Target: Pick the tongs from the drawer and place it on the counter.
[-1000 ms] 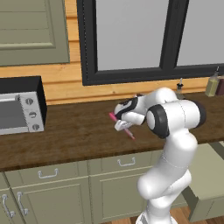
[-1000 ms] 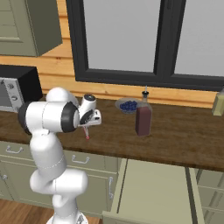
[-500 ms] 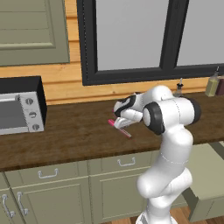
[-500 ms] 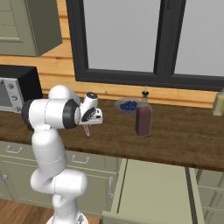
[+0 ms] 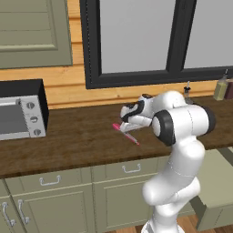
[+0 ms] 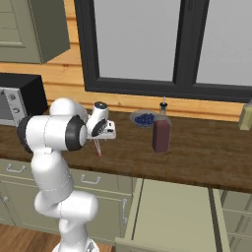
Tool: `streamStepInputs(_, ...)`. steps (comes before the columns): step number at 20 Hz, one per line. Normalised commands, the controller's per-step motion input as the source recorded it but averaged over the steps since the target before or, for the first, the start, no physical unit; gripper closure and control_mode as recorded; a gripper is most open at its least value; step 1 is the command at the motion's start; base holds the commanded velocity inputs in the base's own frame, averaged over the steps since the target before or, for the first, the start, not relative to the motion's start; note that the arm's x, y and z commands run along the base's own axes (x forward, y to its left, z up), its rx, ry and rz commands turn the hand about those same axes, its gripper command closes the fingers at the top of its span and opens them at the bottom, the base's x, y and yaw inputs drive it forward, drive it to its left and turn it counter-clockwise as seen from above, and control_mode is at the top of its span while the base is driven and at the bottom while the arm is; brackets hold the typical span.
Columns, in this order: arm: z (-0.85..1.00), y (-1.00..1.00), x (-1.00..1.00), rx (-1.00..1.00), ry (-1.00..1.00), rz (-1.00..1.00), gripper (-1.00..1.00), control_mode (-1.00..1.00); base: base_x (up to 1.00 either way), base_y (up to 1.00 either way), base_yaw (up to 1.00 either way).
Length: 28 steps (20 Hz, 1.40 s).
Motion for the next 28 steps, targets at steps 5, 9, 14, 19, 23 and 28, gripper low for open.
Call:
streamStepInputs(5, 0.69, -0.36, -0.88, -0.07, -0.13, -0.26, -1.00, -1.00, 0.00, 0.00, 0.00)
streamStepInputs(9, 0.65, -0.35, -0.99, 0.00, -0.20, -0.27, -1.00, -1.00, 0.00, 0.00, 0.00)
streamStepInputs(14, 0.71, -0.05, -0.78, 0.00, -0.17, -0.23, -1.00, -1.00, 0.00, 0.00, 0.00)
streamStepInputs(19, 0.82, 0.00, -0.49, -0.01, -0.14, -0.16, -1.00, -1.00, 0.00, 0.00, 0.00)
streamStepInputs(23, 0.35, 0.05, -0.05, 0.00, -0.01, -0.05, -1.00, -1.00, 0.00, 0.00, 0.00)
streamStepInputs(28, 0.06, 0.45, 0.00, -0.13, 0.04, 0.00, -1.00, -1.00, 0.00, 0.00, 0.00)
